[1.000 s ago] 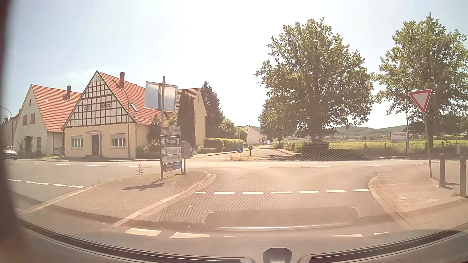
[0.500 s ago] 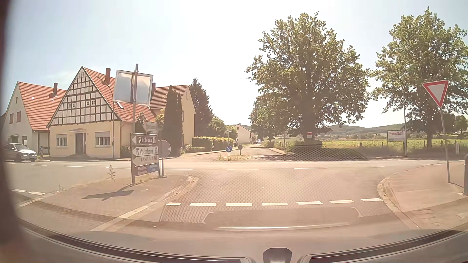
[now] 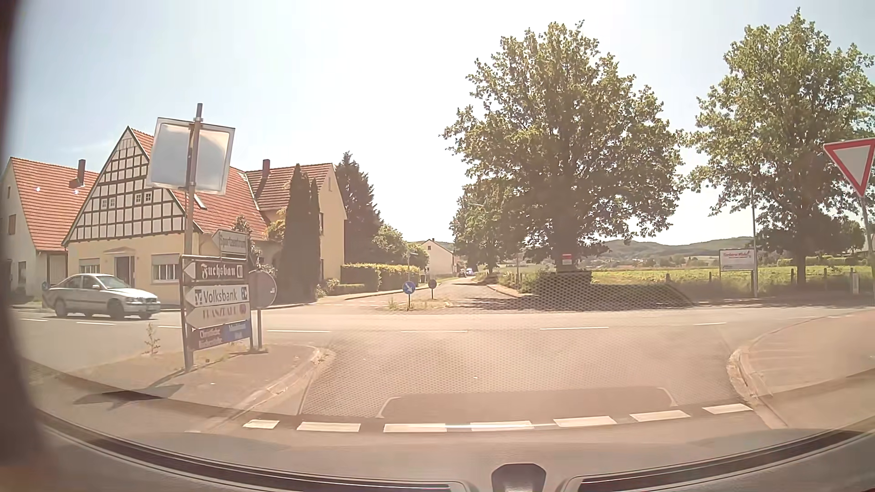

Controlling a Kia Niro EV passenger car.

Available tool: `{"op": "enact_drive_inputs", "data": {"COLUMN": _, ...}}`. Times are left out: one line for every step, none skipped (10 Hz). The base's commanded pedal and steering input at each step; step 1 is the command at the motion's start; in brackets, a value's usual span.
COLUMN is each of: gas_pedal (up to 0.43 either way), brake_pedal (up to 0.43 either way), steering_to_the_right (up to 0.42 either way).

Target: Follow the waypoints while adhering to traffic rules and regulations

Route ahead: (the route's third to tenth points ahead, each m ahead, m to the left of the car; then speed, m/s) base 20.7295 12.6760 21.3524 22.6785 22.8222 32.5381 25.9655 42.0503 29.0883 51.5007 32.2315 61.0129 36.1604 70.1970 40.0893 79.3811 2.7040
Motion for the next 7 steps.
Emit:
{"op": "enact_drive_inputs", "data": {"gas_pedal": 0.0, "brake_pedal": 0.006, "steering_to_the_right": 0.072}}
{"op": "enact_drive_inputs", "data": {"gas_pedal": 0.0, "brake_pedal": 0.006, "steering_to_the_right": 0.068}}
{"op": "enact_drive_inputs", "data": {"gas_pedal": 0.0, "brake_pedal": 0.006, "steering_to_the_right": 0.067}}
{"op": "enact_drive_inputs", "data": {"gas_pedal": 0.0, "brake_pedal": 0.012, "steering_to_the_right": 0.066}}
{"op": "enact_drive_inputs", "data": {"gas_pedal": 0.0, "brake_pedal": 0.006, "steering_to_the_right": 0.066}}
{"op": "enact_drive_inputs", "data": {"gas_pedal": 0.0, "brake_pedal": 0.012, "steering_to_the_right": 0.063}}
{"op": "enact_drive_inputs", "data": {"gas_pedal": 0.0, "brake_pedal": 0.006, "steering_to_the_right": 0.059}}
